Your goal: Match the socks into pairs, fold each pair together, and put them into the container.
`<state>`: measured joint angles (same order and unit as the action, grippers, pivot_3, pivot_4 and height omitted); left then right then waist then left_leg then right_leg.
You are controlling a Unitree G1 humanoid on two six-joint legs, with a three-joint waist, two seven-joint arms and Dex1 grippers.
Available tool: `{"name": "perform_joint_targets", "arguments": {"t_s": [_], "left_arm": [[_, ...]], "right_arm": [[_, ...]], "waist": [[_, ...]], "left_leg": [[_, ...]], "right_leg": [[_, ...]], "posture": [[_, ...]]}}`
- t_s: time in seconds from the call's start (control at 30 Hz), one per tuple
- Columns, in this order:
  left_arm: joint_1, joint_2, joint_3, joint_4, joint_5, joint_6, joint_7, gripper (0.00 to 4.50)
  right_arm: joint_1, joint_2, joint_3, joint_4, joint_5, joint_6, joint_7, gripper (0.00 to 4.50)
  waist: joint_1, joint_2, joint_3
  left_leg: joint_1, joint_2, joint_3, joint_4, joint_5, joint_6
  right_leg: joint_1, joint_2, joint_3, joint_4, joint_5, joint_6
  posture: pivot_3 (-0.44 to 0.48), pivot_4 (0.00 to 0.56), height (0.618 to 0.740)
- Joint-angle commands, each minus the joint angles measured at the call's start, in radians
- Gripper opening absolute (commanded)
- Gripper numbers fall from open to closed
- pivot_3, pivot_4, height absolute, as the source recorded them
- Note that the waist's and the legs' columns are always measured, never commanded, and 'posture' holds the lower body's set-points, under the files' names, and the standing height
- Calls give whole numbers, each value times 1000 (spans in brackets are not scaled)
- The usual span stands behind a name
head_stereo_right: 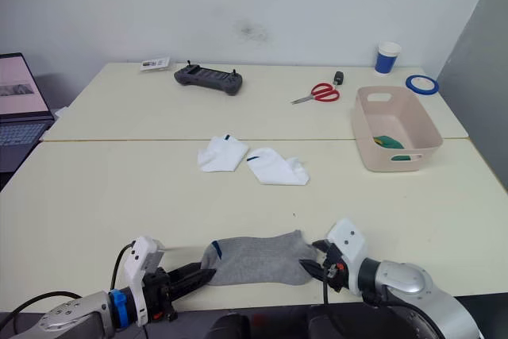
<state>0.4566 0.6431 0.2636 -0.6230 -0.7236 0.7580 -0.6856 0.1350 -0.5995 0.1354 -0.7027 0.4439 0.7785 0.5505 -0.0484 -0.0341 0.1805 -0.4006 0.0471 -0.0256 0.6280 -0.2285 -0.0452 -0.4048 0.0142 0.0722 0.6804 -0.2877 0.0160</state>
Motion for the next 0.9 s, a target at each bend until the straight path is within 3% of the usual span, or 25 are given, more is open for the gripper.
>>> {"name": "perform_joint_targets", "arguments": {"t_s": [0.03,0.1,0.23,0.43,0.53,0.6,0.73,0.9], "left_arm": [[24,67,86,-9,9,-52,-76,2551],[27,103,120,2,-1,-65,-120,2564],[-13,150,172,35,-34,-64,-177,2564],[-62,168,161,24,-41,-74,-223,2564],[-113,171,128,-10,-36,-89,-232,2061],[-175,180,83,-17,-37,-88,-243,1476],[-289,207,-91,-14,54,-129,-281,159],[-411,165,-304,90,197,-190,-273,0]], "right_arm": [[-10,-2,-49,-48,16,-41,9,3865],[-14,-5,-59,-53,30,-46,21,4440],[-34,-9,-53,-64,51,-48,42,4440],[-34,-20,-31,-50,24,-63,47,4440],[-58,-8,-10,-57,27,-73,52,4500],[-90,2,26,-49,25,-92,74,4500],[-213,7,168,23,-34,-124,139,3578],[-375,62,326,186,-111,-144,206,1731]], "waist": [[0,0,0],[0,0,0],[1,0,0],[1,0,0],[1,0,0],[1,0,0],[-2,0,0],[-2,0,0]], "left_leg": [[0,0,0,0,0,0],[0,0,0,0,0,0],[0,0,1,0,0,0],[0,0,1,0,0,0],[0,0,0,0,0,0],[0,0,0,0,0,0],[1,-1,1,0,0,0],[0,-1,1,0,0,0]], "right_leg": [[0,0,0,0,0,0],[0,0,0,0,0,-1],[0,0,0,0,0,-1],[0,0,0,0,0,0],[0,0,-1,0,0,0],[0,0,-1,0,0,0],[0,1,0,1,1,1],[0,1,0,0,3,5]], "posture": [[0,150,740],[0,150,740],[0,150,740],[0,150,740],[0,150,740],[0,150,740],[0,150,740],[0,150,740]]}}
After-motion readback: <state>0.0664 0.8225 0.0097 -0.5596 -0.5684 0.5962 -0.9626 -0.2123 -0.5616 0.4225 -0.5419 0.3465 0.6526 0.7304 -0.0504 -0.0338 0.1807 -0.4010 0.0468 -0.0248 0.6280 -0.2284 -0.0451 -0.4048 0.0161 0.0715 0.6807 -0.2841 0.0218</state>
